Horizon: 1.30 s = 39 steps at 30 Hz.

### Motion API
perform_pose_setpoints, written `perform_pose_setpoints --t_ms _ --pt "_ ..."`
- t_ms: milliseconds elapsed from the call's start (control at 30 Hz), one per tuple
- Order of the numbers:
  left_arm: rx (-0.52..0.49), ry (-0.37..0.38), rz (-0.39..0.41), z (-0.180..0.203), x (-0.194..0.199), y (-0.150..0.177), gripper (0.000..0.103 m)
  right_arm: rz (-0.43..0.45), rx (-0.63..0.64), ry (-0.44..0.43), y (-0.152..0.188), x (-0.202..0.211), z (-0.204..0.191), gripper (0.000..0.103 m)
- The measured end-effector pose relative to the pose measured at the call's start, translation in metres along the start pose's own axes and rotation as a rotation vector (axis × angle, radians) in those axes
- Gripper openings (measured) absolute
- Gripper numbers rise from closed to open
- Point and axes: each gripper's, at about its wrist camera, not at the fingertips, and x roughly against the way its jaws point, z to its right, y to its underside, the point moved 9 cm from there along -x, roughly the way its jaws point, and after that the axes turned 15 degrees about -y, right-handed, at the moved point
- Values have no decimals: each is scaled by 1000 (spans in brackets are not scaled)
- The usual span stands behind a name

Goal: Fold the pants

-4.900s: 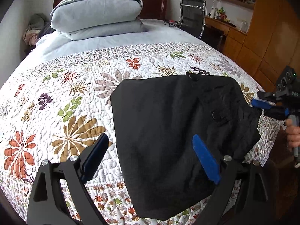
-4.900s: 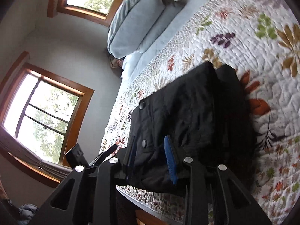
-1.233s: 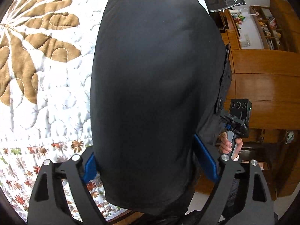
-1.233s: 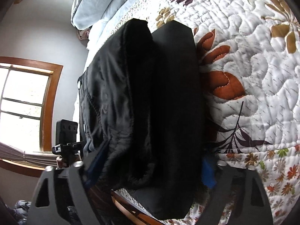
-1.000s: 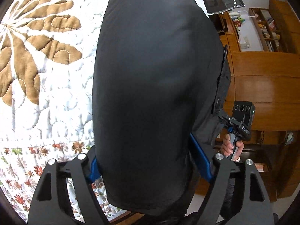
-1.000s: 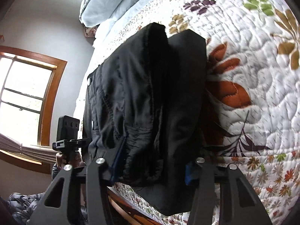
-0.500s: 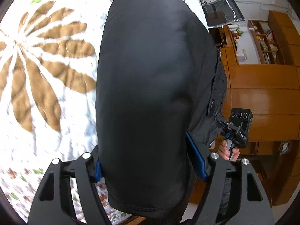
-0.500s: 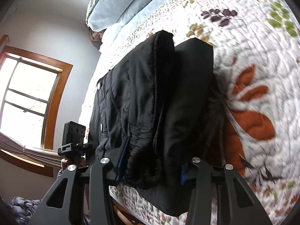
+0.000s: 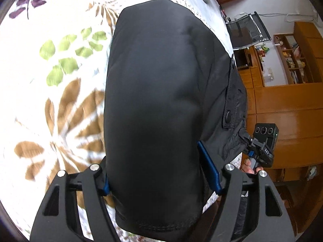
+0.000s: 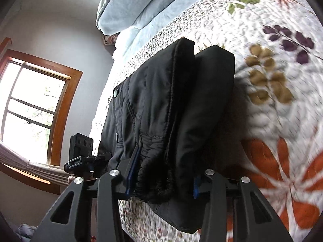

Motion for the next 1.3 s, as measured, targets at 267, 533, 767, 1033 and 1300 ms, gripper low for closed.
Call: perform_pose_setpoints --t_ms 267,533,767,1033,1300 --pt "2 -19 25 -16 4 -24 70 -9 0 -5 -18 -10 7 42" --pt "7 -13 42 -50 16 -14 71 -24 -1 -8 -30 -19 12 42" --pt "-8 -22 47 -48 16 -11 75 -12 -25 -33 -26 -16 16 43" --pt "-6 -17 48 -35 12 -19 77 -5 -49 -43 -30 -14 21 51" --pt "-13 -20 60 -24 14 -22 81 17 -66 -25 -24 -5 29 70"
